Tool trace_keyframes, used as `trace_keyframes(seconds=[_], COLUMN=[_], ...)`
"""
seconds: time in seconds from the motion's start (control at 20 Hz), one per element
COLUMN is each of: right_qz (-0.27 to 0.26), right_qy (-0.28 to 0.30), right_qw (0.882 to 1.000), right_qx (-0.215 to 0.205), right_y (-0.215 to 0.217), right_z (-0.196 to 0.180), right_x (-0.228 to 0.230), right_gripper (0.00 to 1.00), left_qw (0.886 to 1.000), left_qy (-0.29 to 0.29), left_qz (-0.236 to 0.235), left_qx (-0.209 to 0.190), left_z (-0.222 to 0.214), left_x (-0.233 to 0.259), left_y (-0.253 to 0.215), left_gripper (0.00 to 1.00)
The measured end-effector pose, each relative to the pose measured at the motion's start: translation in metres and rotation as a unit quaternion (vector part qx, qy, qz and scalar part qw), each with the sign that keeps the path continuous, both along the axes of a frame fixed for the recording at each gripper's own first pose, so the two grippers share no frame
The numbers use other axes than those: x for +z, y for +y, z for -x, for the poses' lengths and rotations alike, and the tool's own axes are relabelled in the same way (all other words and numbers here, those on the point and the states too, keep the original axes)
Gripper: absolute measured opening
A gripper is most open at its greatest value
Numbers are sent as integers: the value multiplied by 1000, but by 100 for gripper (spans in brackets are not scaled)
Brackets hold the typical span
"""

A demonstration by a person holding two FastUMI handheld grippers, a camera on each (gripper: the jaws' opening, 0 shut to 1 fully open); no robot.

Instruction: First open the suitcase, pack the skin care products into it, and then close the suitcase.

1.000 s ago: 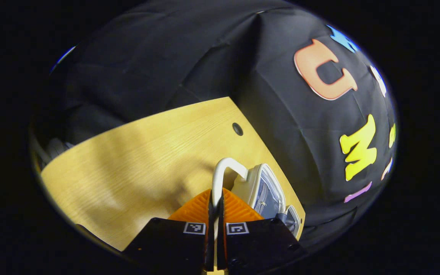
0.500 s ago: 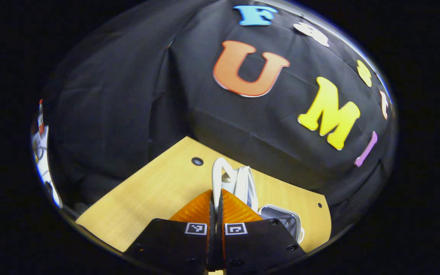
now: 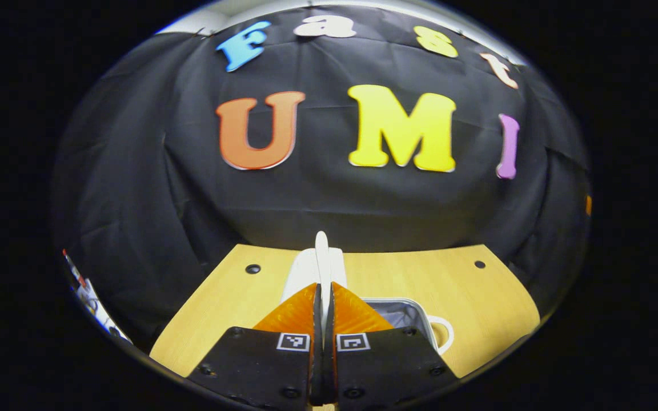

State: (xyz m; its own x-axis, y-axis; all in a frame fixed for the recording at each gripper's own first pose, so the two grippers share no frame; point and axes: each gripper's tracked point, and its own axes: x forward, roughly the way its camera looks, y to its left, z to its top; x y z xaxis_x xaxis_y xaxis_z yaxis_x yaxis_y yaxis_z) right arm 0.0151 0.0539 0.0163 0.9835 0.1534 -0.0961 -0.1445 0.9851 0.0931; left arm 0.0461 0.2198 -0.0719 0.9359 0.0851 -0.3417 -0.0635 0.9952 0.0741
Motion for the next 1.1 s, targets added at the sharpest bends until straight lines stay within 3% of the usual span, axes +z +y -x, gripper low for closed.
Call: trace_keyframes(seconds=[0.1, 0.3, 0.6, 0.8, 1.1], right_qz=[0, -2, -2, 0, -2], right_qy=[4, 14, 42, 61, 85], right_qw=[1000, 1000, 999, 998, 995], right_qx=[2, -2, -20, -31, -44], right_y=[-9, -29, -57, -66, -72], right_z=[-1, 0, 4, 5, 14], right_x=[-4, -12, -35, -51, -70], right_gripper=[80, 80, 80, 80, 80], left_qw=[1000, 998, 987, 977, 970], left_qy=[9, 34, 102, 148, 178], left_qz=[-15, 0, -23, -50, -79], left_qx=[-23, -61, -119, -143, -146], left_z=[-6, -16, -19, -9, -9], left_x=[-6, -36, -112, -158, -189], left_y=[-37, -102, -179, -204, -214], left_gripper=[3, 3, 3, 3, 4])
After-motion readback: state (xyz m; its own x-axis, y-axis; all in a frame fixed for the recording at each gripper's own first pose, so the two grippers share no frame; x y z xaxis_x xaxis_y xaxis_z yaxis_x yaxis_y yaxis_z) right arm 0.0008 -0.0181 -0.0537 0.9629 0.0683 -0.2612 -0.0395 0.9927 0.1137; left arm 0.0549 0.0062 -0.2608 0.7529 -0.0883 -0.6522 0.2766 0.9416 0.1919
